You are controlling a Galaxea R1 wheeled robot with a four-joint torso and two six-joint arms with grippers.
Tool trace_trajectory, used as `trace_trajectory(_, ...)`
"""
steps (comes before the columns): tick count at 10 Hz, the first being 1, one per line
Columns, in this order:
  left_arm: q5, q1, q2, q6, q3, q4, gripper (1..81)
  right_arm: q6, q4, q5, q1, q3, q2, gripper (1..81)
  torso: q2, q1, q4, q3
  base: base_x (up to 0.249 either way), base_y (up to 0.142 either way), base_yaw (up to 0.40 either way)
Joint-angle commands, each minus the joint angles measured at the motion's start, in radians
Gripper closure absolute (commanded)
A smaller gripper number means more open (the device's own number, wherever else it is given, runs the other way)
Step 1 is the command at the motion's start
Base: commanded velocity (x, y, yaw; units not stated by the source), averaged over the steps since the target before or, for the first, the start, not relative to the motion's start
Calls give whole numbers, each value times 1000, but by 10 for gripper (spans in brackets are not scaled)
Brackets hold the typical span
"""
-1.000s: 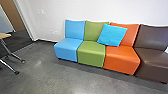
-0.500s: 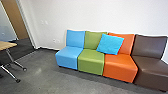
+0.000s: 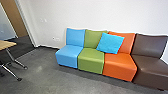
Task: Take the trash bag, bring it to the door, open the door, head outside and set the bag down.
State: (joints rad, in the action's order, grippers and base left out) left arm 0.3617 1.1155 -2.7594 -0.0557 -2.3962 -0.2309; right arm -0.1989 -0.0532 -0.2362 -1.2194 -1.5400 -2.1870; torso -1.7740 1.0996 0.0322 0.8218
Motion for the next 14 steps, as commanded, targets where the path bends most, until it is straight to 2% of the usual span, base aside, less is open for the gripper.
trace_trajectory(1, 42, -26, 9, -39, 20, -5, 811, 7, 13, 15, 5, -57, -24, 10, 98, -63, 0, 0, 0, 0, 0)
trace_trajectory(3, 17, 22, 3, -42, 21, -4, 811, 9, 15, 75, -39, -106, -45, 10, 168, -109, 0, 0, 0, 0, 0)
trace_trajectory(6, 10, 94, -26, -73, 44, -2, 811, 10, 12, 92, -99, -179, -110, 10, 274, -177, 0, 0, 0, 0, 0)
trace_trajectory(7, -20, 120, -37, -88, 49, -5, 811, 10, 10, 103, -122, -210, -136, 10, 312, -201, 0, -23, 0, 0, 0)
trace_trajectory(8, -55, 134, -48, -92, 40, -4, 811, 12, 10, 113, -142, -242, -162, 10, 348, -224, 0, -38, 0, 0, 0)
trace_trajectory(12, -56, 145, -132, -92, -78, -9, 811, 13, -13, 127, -191, -357, -259, 10, 484, -312, 0, -76, 0, 0, 0)
trace_trajectory(14, -56, 148, -146, -92, -103, -8, 811, 13, -17, 127, -194, -379, -277, 10, 557, -360, 0, -101, 0, 0, 0)
